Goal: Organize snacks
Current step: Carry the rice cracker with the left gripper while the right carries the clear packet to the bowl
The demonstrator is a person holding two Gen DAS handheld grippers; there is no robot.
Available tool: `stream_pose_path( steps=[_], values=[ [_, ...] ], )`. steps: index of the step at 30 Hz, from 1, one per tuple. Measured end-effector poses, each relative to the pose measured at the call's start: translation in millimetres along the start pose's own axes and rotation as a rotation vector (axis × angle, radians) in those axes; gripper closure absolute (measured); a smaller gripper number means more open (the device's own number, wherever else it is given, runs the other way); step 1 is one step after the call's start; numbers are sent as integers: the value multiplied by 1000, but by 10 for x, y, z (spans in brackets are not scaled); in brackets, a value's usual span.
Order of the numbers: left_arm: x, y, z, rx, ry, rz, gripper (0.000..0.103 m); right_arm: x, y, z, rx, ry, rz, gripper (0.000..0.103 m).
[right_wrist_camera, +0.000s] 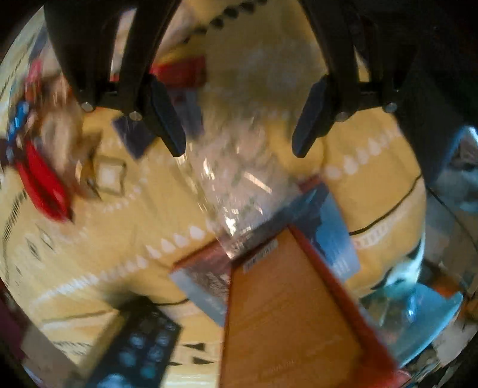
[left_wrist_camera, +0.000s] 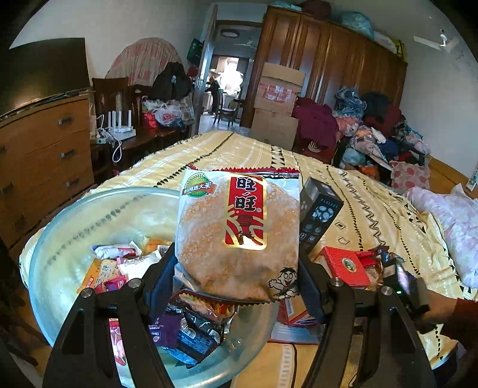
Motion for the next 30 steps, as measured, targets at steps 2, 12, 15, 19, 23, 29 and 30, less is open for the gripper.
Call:
stream_pose_path(
  steps=[2,12,15,19,23,29,30],
  values=[
    [11,50,33,0,0,-17,30,-55,169,69,-14,-24,-24,27],
    [101,148,162,-9,33,-39,30,-53,424,318,2,8,77,46],
    [93,143,161,-15,37,-32,30,58,291,324,52,53,117,57],
    [108,115,197,-36,53,-13,30,227,17,341,65,161,203,58],
    [108,77,186,-58,55,7,30,318,-422,410,117,262,307,58],
    [71,51,47,-116,47,30,30,172,-1356,334,209,375,505,58],
    [70,48,21,-123,45,31,30,138,-1507,274,207,376,535,58]
  ],
)
Point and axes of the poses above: each gripper's, at about its wrist camera, not at the fingertips, and y roughly the way its jaws point, z to its right, x to its underside, the point moved 5 cm from there along y, roughly the way its jaws point, and after that the axes turned 6 degrees about -y, right-handed, at the moved point
